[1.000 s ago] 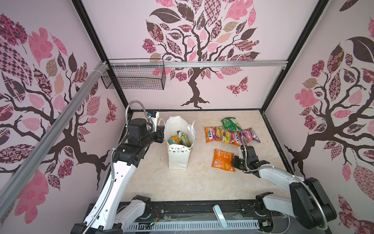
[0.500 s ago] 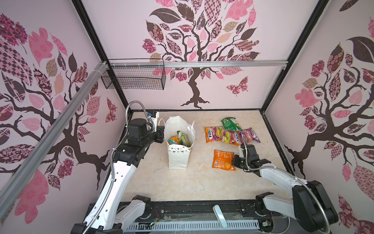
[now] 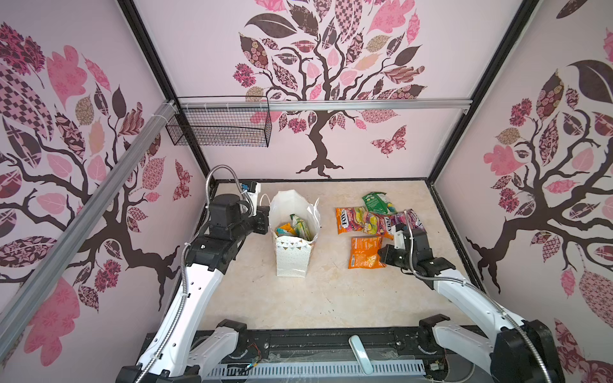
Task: Place the snacks into the paper bag
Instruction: Pick up the snack at the center of the table.
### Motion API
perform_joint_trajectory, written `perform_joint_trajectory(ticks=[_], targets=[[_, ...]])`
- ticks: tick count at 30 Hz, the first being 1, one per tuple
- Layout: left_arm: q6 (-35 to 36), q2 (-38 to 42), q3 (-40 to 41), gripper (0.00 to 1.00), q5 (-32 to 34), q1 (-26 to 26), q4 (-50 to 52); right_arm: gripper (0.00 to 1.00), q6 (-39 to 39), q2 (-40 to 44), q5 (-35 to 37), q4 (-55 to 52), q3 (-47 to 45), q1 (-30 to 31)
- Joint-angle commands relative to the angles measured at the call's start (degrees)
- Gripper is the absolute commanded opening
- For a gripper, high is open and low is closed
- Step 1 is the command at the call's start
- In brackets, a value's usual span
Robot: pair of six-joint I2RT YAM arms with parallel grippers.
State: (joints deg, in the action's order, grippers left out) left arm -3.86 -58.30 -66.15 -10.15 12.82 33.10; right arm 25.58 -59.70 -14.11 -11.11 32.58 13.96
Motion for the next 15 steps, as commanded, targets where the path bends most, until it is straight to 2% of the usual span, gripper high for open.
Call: perform_joint_trajectory(ticks=[1, 15], targets=[[0.6, 1.0, 1.3, 0.00, 0.3, 0.3, -0.9, 0.00, -2.0, 2.7, -2.1, -1.6, 4.4, 0.1], [0.5, 0.8, 1.3, 0.00, 0.1, 0.3, -0.9, 0.00, -2.6, 6.2, -7.5, -1.3, 14.7, 0.1]])
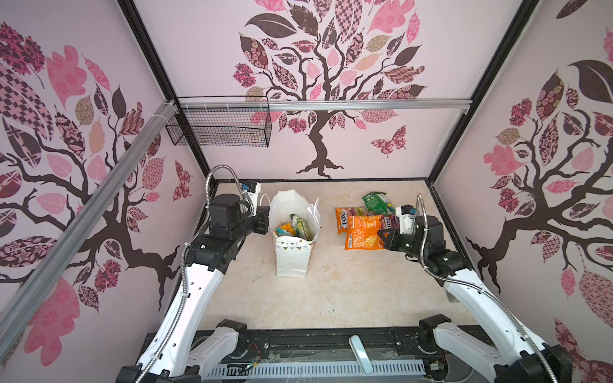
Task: Place the snacks into the paper bag
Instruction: Pick up the snack at the center of the table, then place the snack in the paper bag.
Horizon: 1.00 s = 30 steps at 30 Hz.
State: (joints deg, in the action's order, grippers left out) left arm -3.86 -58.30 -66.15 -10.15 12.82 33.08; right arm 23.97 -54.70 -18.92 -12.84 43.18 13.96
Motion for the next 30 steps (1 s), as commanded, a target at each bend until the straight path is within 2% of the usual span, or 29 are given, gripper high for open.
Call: perform_joint_trajectory(ticks=[1, 6, 13, 21, 27, 30], targets=[[0.6, 0.8, 1.3, 0.00, 0.1, 0.3, -0.9, 0.00, -0.9, 1.3, -3.4, 0.6, 4.9, 0.0], [0.5, 0.9, 1.3, 0.00, 0.2, 0.3, -0.9, 0.00, -0.9, 1.3, -7.7, 1.8, 9.8, 0.1], [0.5, 0.8, 1.3, 0.00, 0.1, 0.3, -0.9, 0.00, -0.6, 1.1, -9.4, 3.1, 16.6, 1.4], [0.5, 0.9, 1.4, 0.00, 0.2, 0.3, -0.9, 0.00, -2.1, -3.9, -9.2, 3.6, 26.4, 7.8], [0.5, 1.1, 1.6, 0.00, 0.3, 0.3, -1.2, 0.00, -1.4, -7.3, -11.9, 5.3, 32.1, 9.8], [0.5, 0.9, 1.5, 0.00, 0.1, 0.3, -1.2, 0.00, -3.8, -9.7, -11.7, 3.8, 35.8, 12.9]])
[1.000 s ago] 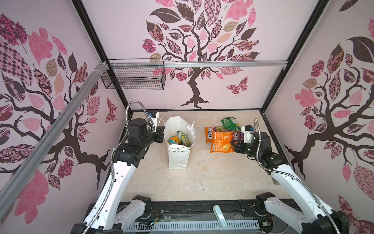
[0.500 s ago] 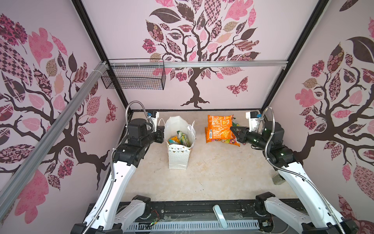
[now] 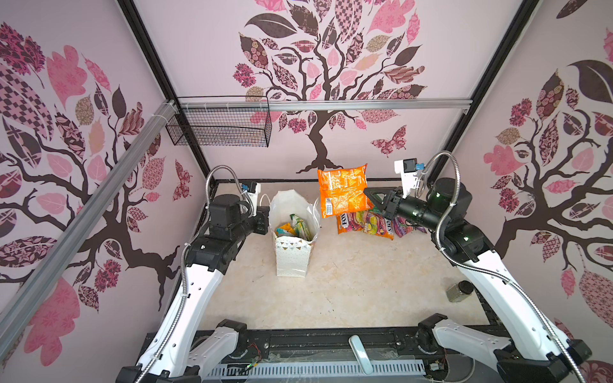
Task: Place the snacks into the paper bag
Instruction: Place the snack in the paper bag.
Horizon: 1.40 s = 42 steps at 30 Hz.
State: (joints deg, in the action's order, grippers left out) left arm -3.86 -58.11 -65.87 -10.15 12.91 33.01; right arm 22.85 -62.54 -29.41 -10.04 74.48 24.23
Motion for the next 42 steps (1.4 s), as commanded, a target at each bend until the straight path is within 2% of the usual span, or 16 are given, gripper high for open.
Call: perform_joint_trajectory(ticks=[1, 4, 9, 14, 26, 37, 42], targets=[[0.5, 0.7, 1.2, 0.00, 0.2, 0.2, -1.1, 0.00, -4.3, -2.7, -0.1, -0.6, 6.2, 4.5], [0.5, 0.7, 1.3, 0.00, 0.2, 0.2, -1.1, 0.00, -10.8, -6.2, 6.2, -6.7, 11.5, 11.4], [0.6, 0.8, 1.4, 0.00, 0.3, 0.2, -1.2, 0.00, -12.3, -10.4, 7.2, -8.9, 15.7, 14.3], [0.6, 0.7, 1.3, 0.00, 0.4, 0.2, -1.1, 0.00, -19.2, -15.8, 19.8, -16.1, 22.1, 22.4], [0.9, 1.2, 1.3, 0.00, 0.9, 0.3, -0.9, 0.00, -18.2, -21.5, 24.1, -17.1, 24.0, 23.2], [1.0, 1.2, 1.3, 0.00, 1.0, 0.3, -0.9, 0.00, -21.8, -26.4, 36.6, -21.8, 28.6, 28.1], [0.8, 0.9, 1.4, 0.00, 0.7, 0.3, -1.1, 0.00, -22.5, -27.9, 38.7, -23.9, 30.4, 29.0]])
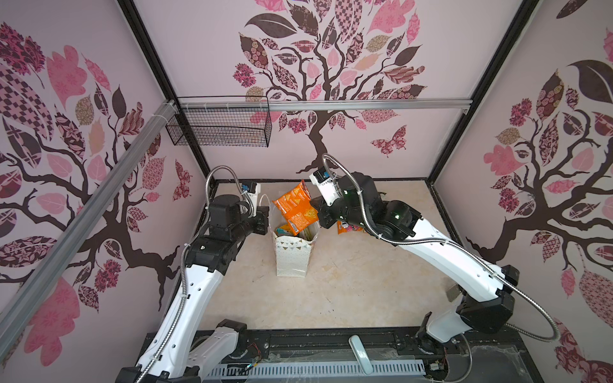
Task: Place the snacks into the paper bag
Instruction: Place the snack in the paper bag.
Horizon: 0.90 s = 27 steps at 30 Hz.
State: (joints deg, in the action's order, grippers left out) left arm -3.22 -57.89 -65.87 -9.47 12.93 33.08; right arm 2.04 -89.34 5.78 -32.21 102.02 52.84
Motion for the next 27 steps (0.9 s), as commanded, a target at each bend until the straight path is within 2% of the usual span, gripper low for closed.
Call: perform_joint_trajectory(ticks=[1, 10, 17, 27], targets=[[0.2, 0.7, 1.3, 0.00, 0.2, 0.3, -1.2, 0.00, -1.8, -1.3, 4.1, -2.1, 3.1, 0.5], [0.3, 0.4, 1.4, 0.00, 0.5, 0.3, -1.0, 0.00, -2.3, -3.6, 9.2, -6.6, 6.7, 2.8], [0.3, 0.6, 1.3, 0.00, 0.9, 0.3, -0.9, 0.00, -2.3, -6.3, 10.0, -9.5, 8.9, 3.1], [0.4, 0.8, 1.4, 0.00, 1.3, 0.3, -1.0, 0.18, -2.6, -7.3, 8.9, -9.5, 10.2, 3.1]])
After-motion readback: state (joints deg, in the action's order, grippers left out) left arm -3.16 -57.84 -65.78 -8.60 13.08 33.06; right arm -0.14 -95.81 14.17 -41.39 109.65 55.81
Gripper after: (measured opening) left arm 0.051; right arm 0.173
